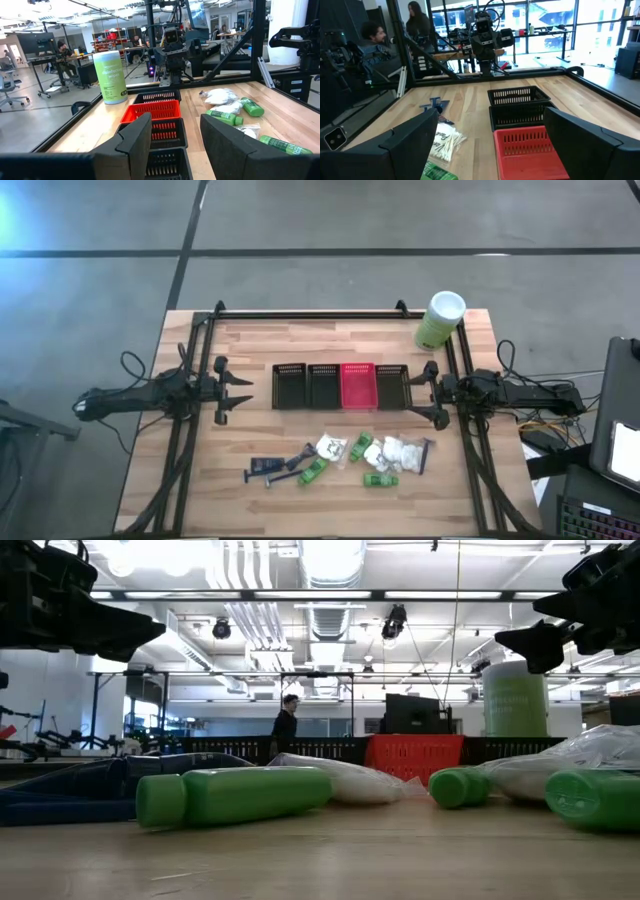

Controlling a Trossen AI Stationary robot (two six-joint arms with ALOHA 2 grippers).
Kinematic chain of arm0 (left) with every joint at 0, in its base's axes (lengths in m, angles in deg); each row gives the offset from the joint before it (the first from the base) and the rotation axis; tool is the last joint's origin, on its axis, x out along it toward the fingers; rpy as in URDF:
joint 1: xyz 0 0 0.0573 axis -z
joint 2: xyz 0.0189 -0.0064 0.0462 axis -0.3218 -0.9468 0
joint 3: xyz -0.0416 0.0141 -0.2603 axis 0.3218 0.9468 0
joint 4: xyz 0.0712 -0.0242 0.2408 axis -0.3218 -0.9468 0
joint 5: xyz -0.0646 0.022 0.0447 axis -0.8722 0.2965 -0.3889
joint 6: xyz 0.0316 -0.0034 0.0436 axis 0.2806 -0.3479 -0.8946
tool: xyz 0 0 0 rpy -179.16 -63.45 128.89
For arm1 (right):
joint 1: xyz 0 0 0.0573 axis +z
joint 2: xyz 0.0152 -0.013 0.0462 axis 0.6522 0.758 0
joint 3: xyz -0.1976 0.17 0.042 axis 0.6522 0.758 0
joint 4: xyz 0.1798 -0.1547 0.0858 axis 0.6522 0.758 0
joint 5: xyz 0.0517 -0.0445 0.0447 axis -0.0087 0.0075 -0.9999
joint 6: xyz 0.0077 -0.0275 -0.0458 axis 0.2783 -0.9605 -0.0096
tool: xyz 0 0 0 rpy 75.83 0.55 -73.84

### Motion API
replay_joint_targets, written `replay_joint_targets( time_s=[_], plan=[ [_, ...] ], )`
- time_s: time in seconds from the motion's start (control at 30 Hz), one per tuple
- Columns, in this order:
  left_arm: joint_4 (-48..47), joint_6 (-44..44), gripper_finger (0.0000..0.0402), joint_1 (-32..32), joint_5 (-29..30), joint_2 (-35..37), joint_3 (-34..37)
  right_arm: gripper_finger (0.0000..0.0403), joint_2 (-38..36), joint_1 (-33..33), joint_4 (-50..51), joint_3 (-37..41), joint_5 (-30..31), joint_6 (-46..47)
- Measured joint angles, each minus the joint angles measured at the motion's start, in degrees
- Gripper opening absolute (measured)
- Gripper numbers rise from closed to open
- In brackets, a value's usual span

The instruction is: Pick & Place Travel size toiletries

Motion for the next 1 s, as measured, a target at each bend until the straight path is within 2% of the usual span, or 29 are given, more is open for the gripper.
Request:
replay_joint_targets(
  time_s=[1.0],
  plan=[
    [0.0,0.01,0.0177,0.01,0.01,0.0,0.0,0.028,0.0,0.02,0.0,0.0,0.02,-0.01]
  ],
)
